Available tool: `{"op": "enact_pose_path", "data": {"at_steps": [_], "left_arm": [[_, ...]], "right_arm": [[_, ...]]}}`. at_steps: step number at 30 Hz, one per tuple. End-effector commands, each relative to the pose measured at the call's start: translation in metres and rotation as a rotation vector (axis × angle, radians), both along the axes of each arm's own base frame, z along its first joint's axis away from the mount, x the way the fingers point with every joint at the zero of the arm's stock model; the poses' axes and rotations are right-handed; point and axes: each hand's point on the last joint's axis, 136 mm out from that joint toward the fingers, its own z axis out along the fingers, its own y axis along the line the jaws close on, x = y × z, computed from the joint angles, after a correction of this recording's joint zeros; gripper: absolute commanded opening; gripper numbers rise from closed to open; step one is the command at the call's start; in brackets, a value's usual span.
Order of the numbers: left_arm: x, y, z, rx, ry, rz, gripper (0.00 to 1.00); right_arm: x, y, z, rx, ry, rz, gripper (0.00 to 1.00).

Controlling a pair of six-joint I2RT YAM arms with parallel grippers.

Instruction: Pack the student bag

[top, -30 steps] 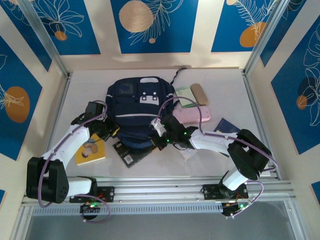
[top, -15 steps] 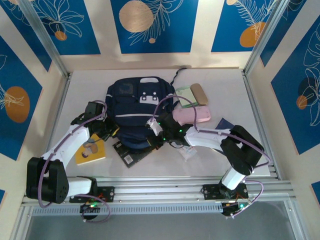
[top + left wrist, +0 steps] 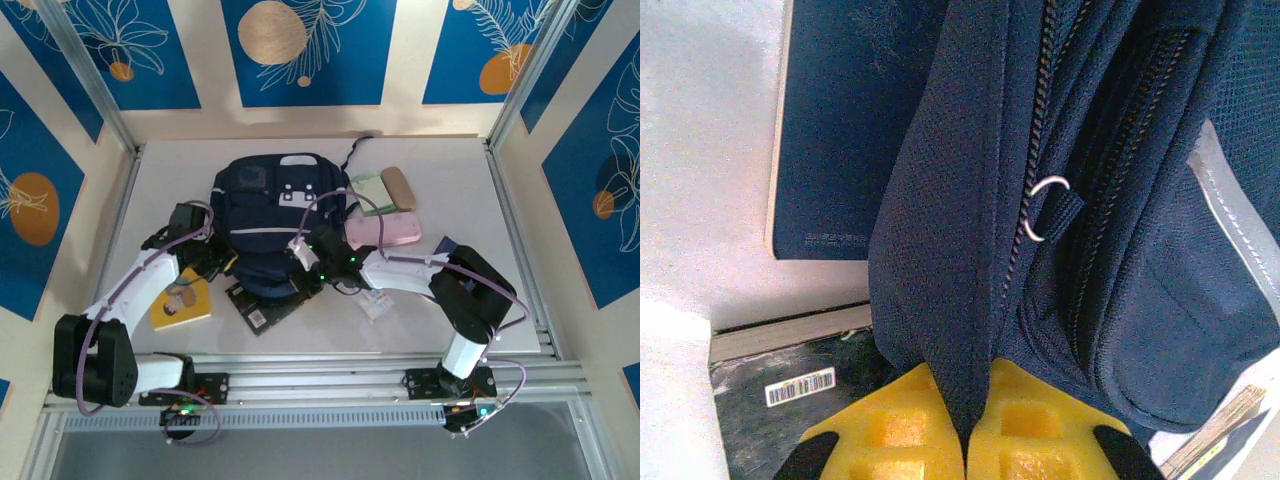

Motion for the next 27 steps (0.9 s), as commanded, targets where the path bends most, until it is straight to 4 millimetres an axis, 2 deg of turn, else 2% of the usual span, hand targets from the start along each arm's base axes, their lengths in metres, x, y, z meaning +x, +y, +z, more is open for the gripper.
{"op": "enact_pose_path", "data": {"at_steps": [1,7,14,20,25,27], "left_arm": [[0.009,-0.005,0.021,-0.038,-0.079,-0.022,0.00],[0.011,0.003,0.022,-0.027,-0.082,0.005,0.00],[0.015,0.013,0.027,-0.023,-0.089,0.041,0.00],[0.016,0.016,0.029,-0.020,-0.090,0.051,0.00],[0.016,0.015,0.030,-0.024,-0.093,0.050,0.00],[0.017,0.014,0.033,-0.027,-0.098,0.042,0.00]], "right_arm": [[-0.008,-0.007,-0.017,-0.060,0.035,0.007,0.00],[-0.006,-0.024,-0.005,-0.027,0.045,-0.046,0.00],[-0.009,-0.054,-0.012,-0.055,0.082,-0.112,0.00],[0.002,-0.080,-0.011,-0.059,0.089,-0.209,0.00],[0.007,-0.083,-0.014,-0.067,0.129,-0.238,0.00],[0.010,-0.080,-0.009,-0.060,0.136,-0.239,0.00]]}}
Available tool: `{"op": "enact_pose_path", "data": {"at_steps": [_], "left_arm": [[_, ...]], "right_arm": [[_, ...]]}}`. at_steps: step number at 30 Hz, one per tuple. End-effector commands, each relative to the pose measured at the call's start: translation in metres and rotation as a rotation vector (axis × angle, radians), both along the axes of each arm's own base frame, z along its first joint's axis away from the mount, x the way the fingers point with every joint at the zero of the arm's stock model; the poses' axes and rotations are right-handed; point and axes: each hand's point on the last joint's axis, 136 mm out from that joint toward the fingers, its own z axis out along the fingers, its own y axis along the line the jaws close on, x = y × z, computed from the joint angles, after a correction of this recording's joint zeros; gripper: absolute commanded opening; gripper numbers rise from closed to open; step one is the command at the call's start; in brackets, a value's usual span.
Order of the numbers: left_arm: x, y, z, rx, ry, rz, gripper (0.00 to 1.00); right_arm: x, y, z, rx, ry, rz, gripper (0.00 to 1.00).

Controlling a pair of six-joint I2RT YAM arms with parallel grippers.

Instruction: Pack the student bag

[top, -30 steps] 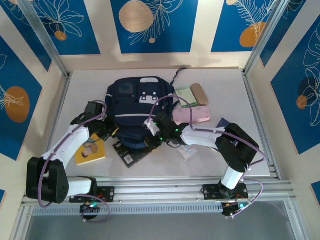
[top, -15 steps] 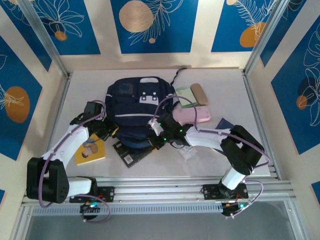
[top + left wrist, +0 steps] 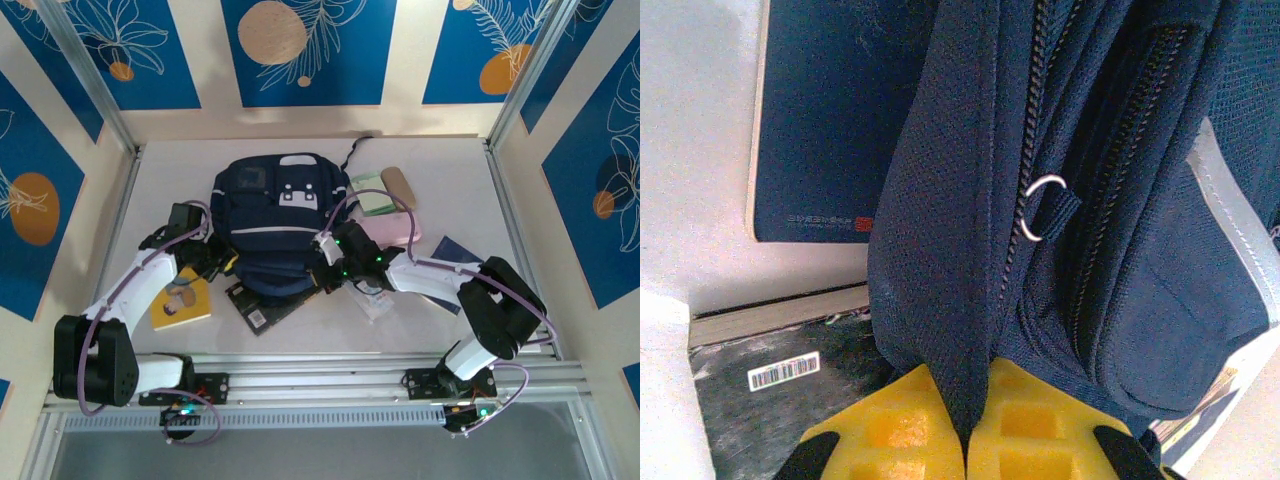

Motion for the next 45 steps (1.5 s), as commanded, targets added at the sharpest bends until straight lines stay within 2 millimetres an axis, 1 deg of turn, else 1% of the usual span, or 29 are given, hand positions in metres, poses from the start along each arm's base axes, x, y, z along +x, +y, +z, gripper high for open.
{"op": "enact_pose_path", "data": {"at_steps": [1,4,5,7,8,9,11,12,14,16,18,19,21,23,25,28,33,37,39,41,45], "left_arm": [[0.018,0.014,0.032,0.026,-0.112,0.037,0.00],[0.020,0.014,0.041,0.038,-0.126,0.017,0.00],[0.021,0.016,0.045,0.046,-0.131,0.015,0.00],[0.020,0.020,0.052,0.062,-0.117,0.020,0.01],[0.021,0.022,0.061,0.072,-0.127,0.021,0.13],[0.022,0.023,0.072,0.085,-0.148,0.016,0.27],[0.019,0.031,0.091,0.124,-0.171,0.030,0.45],[0.016,0.035,0.100,0.144,-0.180,0.041,0.51],[0.007,0.041,0.113,0.166,-0.193,0.063,0.58],[-0.004,0.044,0.119,0.161,-0.184,0.094,0.61],[-0.016,0.040,0.113,0.125,-0.140,0.103,0.62],[-0.021,0.037,0.107,0.102,-0.112,0.103,0.63],[-0.036,0.025,0.087,0.023,-0.025,0.108,0.63],[-0.046,0.014,0.067,-0.057,0.036,0.120,0.63],[-0.051,0.007,0.053,-0.101,0.069,0.134,0.63],[-0.051,0.001,0.038,-0.130,0.097,0.139,0.62],[-0.049,-0.015,0.025,-0.146,0.122,0.116,0.59],[-0.054,-0.022,0.010,-0.124,0.168,0.113,0.59],[-0.052,-0.026,0.003,-0.134,0.183,0.119,0.59],[-0.048,-0.026,-0.002,-0.124,0.184,0.127,0.58],[-0.035,-0.028,-0.005,-0.125,0.179,0.130,0.54]], "right_arm": [[0.002,-0.025,-0.016,-0.099,0.087,-0.088,0.00],[0.009,-0.019,0.001,-0.075,0.075,-0.094,0.00],[0.010,-0.014,0.011,-0.056,0.078,-0.087,0.00],[0.005,0.002,0.031,-0.018,0.068,-0.043,0.00],[0.003,0.013,0.043,-0.008,0.052,-0.020,0.00],[-0.001,0.023,0.053,-0.002,0.040,0.003,0.00],[-0.002,0.040,0.073,0.016,0.034,0.009,0.00],[-0.002,0.049,0.080,0.027,0.037,0.013,0.00],[-0.004,0.065,0.090,0.051,0.037,0.032,0.00],[-0.008,0.081,0.093,0.078,0.043,0.055,0.00],[-0.013,0.097,0.090,0.083,0.052,0.076,0.00],[-0.015,0.102,0.087,0.080,0.055,0.082,0.00],[-0.020,0.113,0.080,0.078,0.062,0.095,0.00],[-0.026,0.120,0.073,0.076,0.068,0.110,0.00],[-0.031,0.124,0.066,0.068,0.071,0.121,0.00],[-0.036,0.127,0.059,0.063,0.075,0.130,0.00],[-0.038,0.126,0.051,0.055,0.072,0.121,0.00],[-0.037,0.126,0.046,0.050,0.071,0.119,0.00],[-0.038,0.127,0.043,0.047,0.076,0.121,0.00],[-0.040,0.128,0.041,0.048,0.078,0.128,0.00],[-0.043,0.129,0.034,0.035,0.082,0.134,0.00]]}}
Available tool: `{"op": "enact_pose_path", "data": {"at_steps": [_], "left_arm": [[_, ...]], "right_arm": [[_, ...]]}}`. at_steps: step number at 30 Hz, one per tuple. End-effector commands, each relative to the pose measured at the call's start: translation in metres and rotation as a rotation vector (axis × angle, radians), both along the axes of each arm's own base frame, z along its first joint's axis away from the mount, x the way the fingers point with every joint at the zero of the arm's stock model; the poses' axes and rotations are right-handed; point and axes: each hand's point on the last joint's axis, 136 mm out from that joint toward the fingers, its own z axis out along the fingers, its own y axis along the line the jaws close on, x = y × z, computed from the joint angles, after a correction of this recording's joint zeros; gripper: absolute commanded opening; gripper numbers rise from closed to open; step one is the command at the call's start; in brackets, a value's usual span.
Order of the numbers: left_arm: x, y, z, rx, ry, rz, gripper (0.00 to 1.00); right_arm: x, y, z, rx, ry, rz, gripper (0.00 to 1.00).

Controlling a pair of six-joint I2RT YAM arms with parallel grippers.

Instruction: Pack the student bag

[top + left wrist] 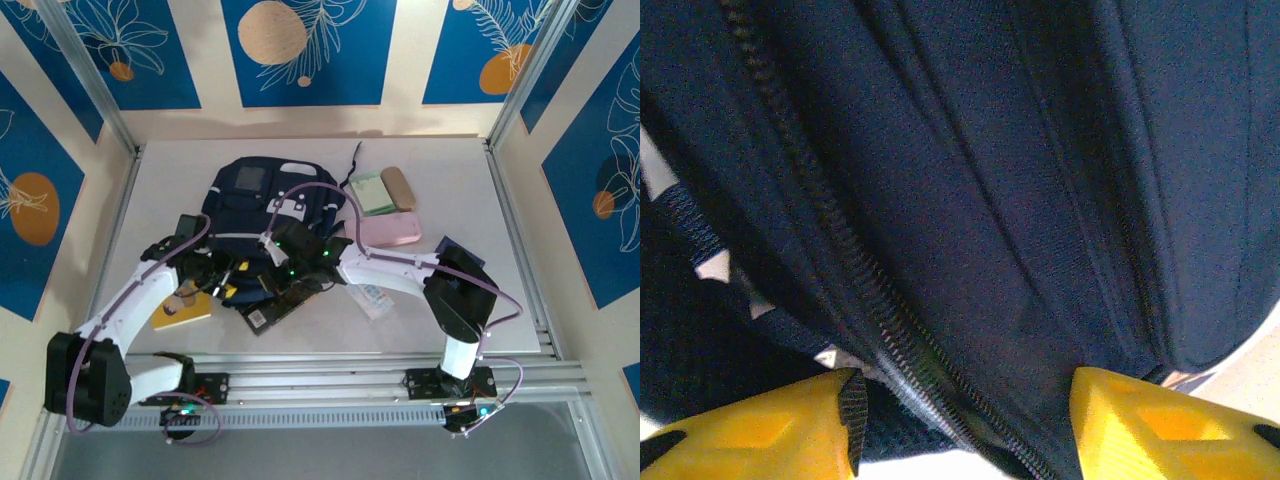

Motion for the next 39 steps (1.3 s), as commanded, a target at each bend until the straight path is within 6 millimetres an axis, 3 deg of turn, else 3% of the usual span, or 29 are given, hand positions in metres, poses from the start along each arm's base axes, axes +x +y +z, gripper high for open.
{"op": "enact_pose_path", "data": {"at_steps": [1,4,6,11,13,20,25,32,39], "left_arm": [[0.015,-0.003,0.001,-0.004,-0.013,0.033,0.54],[0.022,0.000,-0.002,0.028,-0.010,0.042,0.51],[0.026,0.001,-0.004,0.036,-0.014,0.046,0.43],[0.029,0.006,-0.007,0.070,-0.007,0.053,0.08],[0.030,0.007,-0.005,0.076,-0.013,0.056,0.00],[0.033,0.017,0.014,0.108,-0.051,0.092,0.00],[0.033,0.026,0.031,0.112,-0.089,0.133,0.00],[0.029,0.037,0.044,0.127,-0.115,0.167,0.00],[0.025,0.040,0.048,0.118,-0.131,0.185,0.00]], "right_arm": [[-0.007,0.008,-0.008,0.011,0.010,0.021,0.00],[-0.007,0.007,-0.015,-0.012,0.021,0.017,0.00],[-0.007,0.005,-0.021,-0.037,0.030,0.014,0.00],[-0.007,-0.009,-0.036,-0.135,0.055,-0.019,0.00],[-0.005,-0.017,-0.041,-0.175,0.057,-0.050,0.00],[0.004,-0.052,-0.050,-0.302,0.017,-0.176,0.00],[0.011,-0.068,-0.046,-0.310,-0.031,-0.242,0.00],[0.020,-0.076,-0.027,-0.256,-0.051,-0.269,0.00],[0.028,-0.087,-0.025,-0.190,0.008,-0.304,0.00]]}}
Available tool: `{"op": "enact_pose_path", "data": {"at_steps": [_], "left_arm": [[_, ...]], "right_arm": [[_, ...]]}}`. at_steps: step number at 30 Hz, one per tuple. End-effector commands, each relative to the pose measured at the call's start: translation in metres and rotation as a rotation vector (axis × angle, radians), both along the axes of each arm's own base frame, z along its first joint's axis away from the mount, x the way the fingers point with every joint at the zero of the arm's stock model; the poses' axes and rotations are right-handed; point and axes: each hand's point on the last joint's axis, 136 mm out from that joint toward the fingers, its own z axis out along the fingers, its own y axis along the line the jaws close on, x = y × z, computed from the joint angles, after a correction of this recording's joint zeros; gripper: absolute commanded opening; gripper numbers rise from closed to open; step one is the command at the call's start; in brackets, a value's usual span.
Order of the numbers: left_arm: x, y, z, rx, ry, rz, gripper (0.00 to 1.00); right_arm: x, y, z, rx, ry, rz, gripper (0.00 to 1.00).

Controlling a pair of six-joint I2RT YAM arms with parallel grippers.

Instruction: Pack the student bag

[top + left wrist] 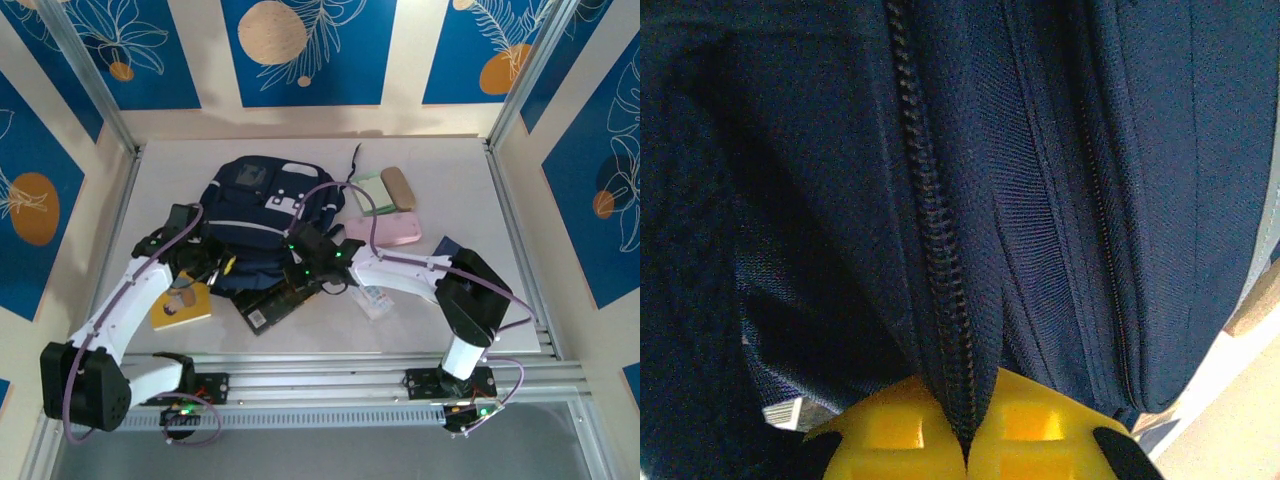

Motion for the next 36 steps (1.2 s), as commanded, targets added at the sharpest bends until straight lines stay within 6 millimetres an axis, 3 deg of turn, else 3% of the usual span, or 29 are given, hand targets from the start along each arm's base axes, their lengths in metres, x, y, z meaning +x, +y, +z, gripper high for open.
{"op": "enact_pose_path", "data": {"at_steps": [1,9,21,26,30,36], "left_arm": [[0.004,0.014,0.015,0.022,-0.036,0.085,0.00],[0.004,0.013,0.021,0.015,-0.054,0.072,0.00],[0.003,0.014,0.032,0.013,-0.084,0.061,0.00],[0.003,0.012,0.035,-0.001,-0.089,0.053,0.00],[0.007,0.008,0.046,-0.020,-0.124,0.046,0.00],[0.018,-0.001,0.066,-0.042,-0.184,0.007,0.00]], "right_arm": [[-0.002,-0.021,-0.002,-0.010,0.047,-0.048,0.00],[0.015,-0.021,0.002,0.025,0.020,-0.052,0.00],[0.071,-0.071,-0.014,-0.020,0.021,-0.164,0.00],[0.104,-0.091,-0.022,-0.032,0.049,-0.248,0.00],[0.134,-0.085,-0.009,0.013,0.043,-0.250,0.00],[0.183,-0.058,0.025,0.074,-0.029,-0.180,0.16]]}}
